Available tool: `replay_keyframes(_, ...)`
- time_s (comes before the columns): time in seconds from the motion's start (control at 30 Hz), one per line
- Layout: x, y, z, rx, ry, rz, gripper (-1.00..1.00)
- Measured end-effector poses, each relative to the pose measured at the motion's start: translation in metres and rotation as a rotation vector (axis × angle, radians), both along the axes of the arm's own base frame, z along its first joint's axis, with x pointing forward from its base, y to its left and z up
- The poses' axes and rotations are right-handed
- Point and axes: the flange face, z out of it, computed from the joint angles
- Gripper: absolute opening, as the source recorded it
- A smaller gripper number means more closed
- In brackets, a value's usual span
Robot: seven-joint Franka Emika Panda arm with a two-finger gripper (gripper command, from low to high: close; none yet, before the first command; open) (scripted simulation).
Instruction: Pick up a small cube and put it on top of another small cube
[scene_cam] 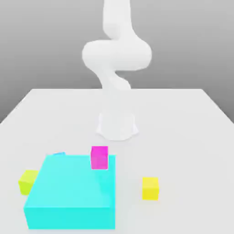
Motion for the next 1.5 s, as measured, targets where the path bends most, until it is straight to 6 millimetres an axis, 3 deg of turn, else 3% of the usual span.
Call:
replay_keyframes(0.17, 0.051, 0.028, -0.124, 0.036, 0.185, 0.003, 0.00)
replay_keyframes(0.33, 0.062, 0.055, -0.244, 0.047, 0.360, -0.003, 0.00)
replay_keyframes(0.47, 0.046, 0.073, -0.336, 0.040, 0.497, -0.015, 0.00)
replay_keyframes(0.63, 0.000, 0.088, -0.439, 0.010, 0.665, -0.034, 0.00)
replay_keyframes(0.77, -0.018, 0.089, -0.490, -0.002, 0.718, -0.044, 0.00)
replay_keyframes(0.9, -0.020, 0.089, -0.528, -0.002, 0.721, -0.045, 0.00)
replay_keyframes(0.93, -0.020, 0.089, -0.534, -0.003, 0.721, -0.046, -1.00)
replay_keyframes(1.17, -0.020, 0.089, -0.533, -0.003, 0.720, -0.045, -1.00)
replay_keyframes(1.4, -0.020, 0.087, -0.474, -0.002, 0.720, -0.052, -1.00)
replay_keyframes(1.5, -0.017, 0.060, -0.447, 0.025, 0.721, -0.117, -1.00)
